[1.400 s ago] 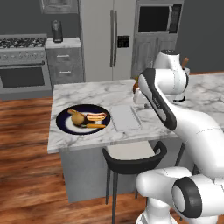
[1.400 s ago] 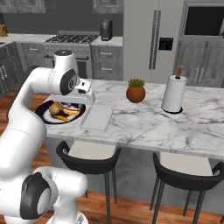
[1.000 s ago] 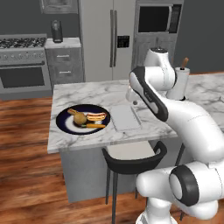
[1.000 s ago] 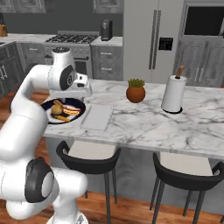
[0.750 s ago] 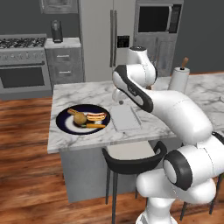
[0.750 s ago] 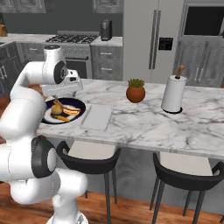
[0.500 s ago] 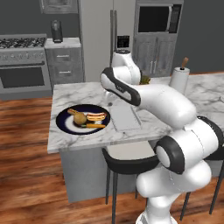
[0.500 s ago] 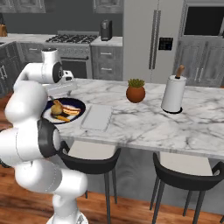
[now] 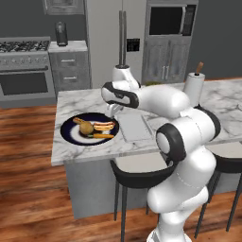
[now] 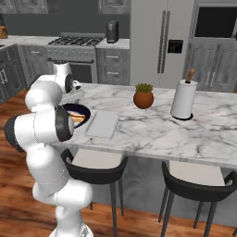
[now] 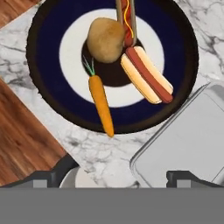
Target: Place one cooked food and one vegetable from the large plate to each tupperware container.
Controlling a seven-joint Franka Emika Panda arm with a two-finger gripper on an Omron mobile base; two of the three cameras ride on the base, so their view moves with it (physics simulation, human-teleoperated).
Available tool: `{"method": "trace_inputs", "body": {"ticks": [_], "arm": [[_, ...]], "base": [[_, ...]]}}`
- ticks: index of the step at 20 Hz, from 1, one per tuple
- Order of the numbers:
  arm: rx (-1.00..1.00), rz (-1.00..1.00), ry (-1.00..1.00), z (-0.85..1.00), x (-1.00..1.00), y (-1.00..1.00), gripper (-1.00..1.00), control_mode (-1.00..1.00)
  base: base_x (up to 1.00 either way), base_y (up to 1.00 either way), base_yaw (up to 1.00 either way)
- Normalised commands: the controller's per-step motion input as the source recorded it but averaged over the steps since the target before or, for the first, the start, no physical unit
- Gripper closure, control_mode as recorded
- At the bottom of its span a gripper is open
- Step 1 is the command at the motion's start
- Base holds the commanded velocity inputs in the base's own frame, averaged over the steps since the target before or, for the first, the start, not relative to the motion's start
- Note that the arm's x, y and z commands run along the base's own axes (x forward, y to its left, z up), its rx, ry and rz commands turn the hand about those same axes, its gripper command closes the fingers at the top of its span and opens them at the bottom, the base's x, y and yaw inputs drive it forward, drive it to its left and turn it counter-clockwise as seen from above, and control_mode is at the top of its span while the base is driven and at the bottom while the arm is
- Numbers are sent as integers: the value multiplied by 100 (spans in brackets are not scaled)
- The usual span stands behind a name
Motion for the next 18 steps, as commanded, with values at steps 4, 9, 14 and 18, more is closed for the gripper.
{"method": "trace_inputs", "body": {"ticks": [4, 9, 14, 18], "arm": [[-4, 0, 9, -8, 33, 0, -100, -100], [-1, 7, 2, -38, 45, 1, -100, -100], [-4, 3, 19, -13, 55, 24, -100, -100], [-10, 0, 9, -9, 34, 36, -100, -100]], "base": [[0, 0, 0], [0, 0, 0], [0, 0, 0], [0, 0, 0]]}}
